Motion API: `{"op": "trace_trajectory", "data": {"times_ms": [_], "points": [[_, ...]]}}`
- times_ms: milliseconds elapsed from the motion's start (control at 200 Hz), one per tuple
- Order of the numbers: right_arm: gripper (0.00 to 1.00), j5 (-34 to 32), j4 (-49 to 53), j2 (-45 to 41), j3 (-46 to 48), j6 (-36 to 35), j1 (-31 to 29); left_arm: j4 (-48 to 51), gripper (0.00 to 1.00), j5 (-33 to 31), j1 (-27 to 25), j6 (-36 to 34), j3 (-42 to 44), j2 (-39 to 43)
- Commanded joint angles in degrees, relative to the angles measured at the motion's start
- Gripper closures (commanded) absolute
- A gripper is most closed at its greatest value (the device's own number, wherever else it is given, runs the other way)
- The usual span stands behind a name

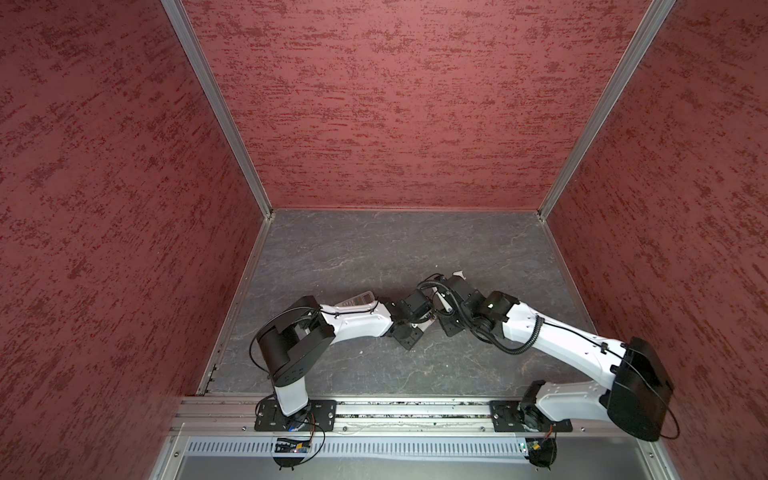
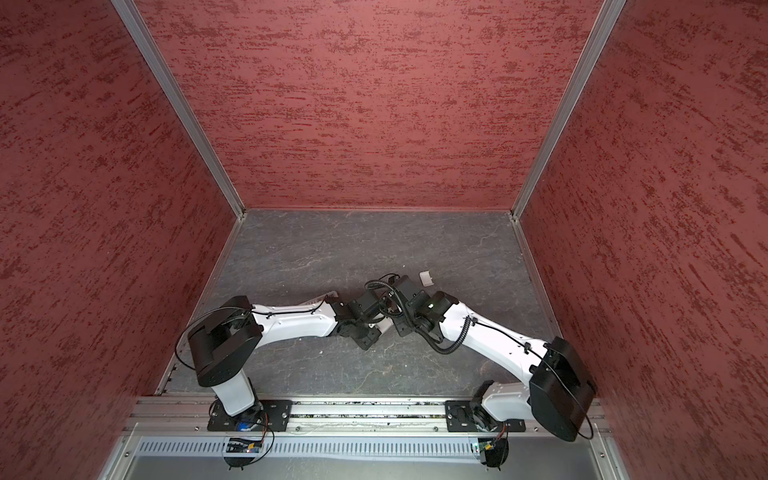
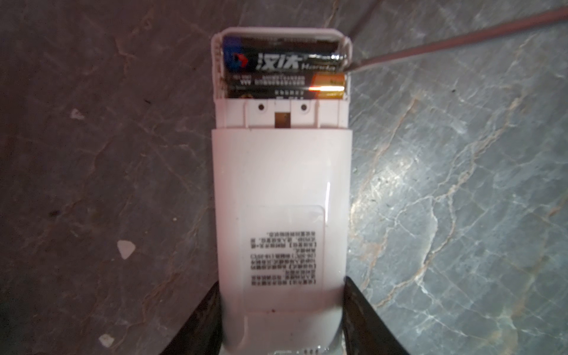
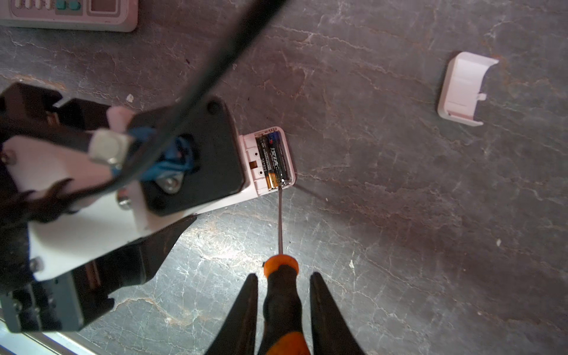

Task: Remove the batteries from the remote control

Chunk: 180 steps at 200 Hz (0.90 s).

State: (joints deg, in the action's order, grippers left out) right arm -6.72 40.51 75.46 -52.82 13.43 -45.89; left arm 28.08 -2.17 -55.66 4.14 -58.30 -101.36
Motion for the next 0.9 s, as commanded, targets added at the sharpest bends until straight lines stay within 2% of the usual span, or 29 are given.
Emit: {"op": "trace_trajectory", "data": {"times_ms": [0,411,586,897], "points": [[1.0,-1.35,-2.19,-1.67,-0.65,-0.64,0.21,1.88,0.48,6.47,-1.75,-1.07,1.61,-4.24],[1.0,-1.99,-0.86,-1.81,-1.05,-0.77,0.2,2.45,0.48,6.19,-1.74,-0.96,1.29,-4.79],[1.0,-2.33,0.23,-3.68,-1.27,-0.16,0.22,3.54,0.35,6.25,0.13,0.59,0.51,-3.61],[1.0,-2.08,-0.03,-4.96,-2.02,-0.25,0.19,3.03,0.27,17.87,9.86,7.94,2.14,10.68]]}}
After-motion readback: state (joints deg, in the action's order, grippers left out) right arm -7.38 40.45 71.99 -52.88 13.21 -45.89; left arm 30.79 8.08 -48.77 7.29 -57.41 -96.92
